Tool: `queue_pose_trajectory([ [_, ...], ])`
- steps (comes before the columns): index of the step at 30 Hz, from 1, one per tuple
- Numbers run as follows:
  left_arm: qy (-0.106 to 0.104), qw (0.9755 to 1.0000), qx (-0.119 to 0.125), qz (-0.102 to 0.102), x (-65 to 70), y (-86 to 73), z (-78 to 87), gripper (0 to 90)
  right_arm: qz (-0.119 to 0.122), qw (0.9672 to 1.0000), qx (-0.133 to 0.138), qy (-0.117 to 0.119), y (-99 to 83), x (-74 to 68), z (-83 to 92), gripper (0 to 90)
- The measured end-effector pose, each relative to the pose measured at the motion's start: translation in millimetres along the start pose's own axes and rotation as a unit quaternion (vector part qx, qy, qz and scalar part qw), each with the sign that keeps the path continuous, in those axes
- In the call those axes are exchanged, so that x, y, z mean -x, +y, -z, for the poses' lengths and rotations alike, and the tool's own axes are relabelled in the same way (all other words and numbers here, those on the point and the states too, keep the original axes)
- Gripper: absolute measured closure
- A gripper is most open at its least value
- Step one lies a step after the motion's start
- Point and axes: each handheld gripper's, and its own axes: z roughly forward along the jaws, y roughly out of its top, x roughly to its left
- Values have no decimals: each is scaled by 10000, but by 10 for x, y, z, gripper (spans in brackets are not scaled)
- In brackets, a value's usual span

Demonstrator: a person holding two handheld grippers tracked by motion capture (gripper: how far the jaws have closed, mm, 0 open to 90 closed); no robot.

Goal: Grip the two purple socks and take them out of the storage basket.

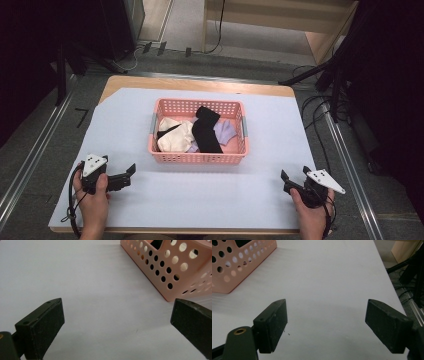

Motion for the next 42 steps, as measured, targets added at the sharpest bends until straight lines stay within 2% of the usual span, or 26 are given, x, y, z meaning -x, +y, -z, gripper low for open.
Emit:
queue_pose_trajectory([
  [2,28,10000,-26,1,0,2,-1,0,-15,10000,0,-17,2,2,5,180],
  [5,29,9999,-13,138,-32,3,-3,0,21,10000,-16,-26,25,-34,16,214],
  [8,84,9999,-17,98,-18,3,-2,0,83,10000,-18,-48,61,-78,36,235],
  [9,118,9999,19,-44,16,-2,0,2,95,9999,36,-24,109,-131,58,261],
  [10,110,9999,45,-94,23,-4,4,6,111,9999,59,31,136,-165,66,268],
  [13,42,9999,64,-108,22,-6,11,6,184,9997,96,100,193,-233,84,286],
  [15,-18,9998,36,-181,25,-7,20,6,261,9994,174,114,275,-345,106,343],
  [20,-21,9999,22,-168,27,-5,5,6,315,9984,201,413,441,-560,90,353],
  [26,32,9992,-84,-399,64,1,-13,8,331,9961,267,776,636,-828,-14,389],
  [29,30,9992,-81,-396,63,2,-12,8,412,9949,301,869,719,-969,-87,393],
  [31,38,9993,-70,-372,65,0,-13,8,425,9947,286,890,745,-1015,-111,393],
  [32,34,9992,-69,-385,64,1,-12,8,394,9944,266,949,795,-1106,-157,394],
  [33,34,9992,-69,-385,64,1,-12,8,394,9944,266,949,795,-1106,-157,394],
  [34,22,9992,-73,-395,64,1,-13,8,411,9942,254,959,846,-1184,-206,395],
  [41,12,9992,-70,-383,63,1,-13,8,527,9936,60,999,1004,-1459,-421,421],
  [42,12,9992,-70,-383,63,1,-13,8,527,9936,60,999,1004,-1459,-421,421],
])
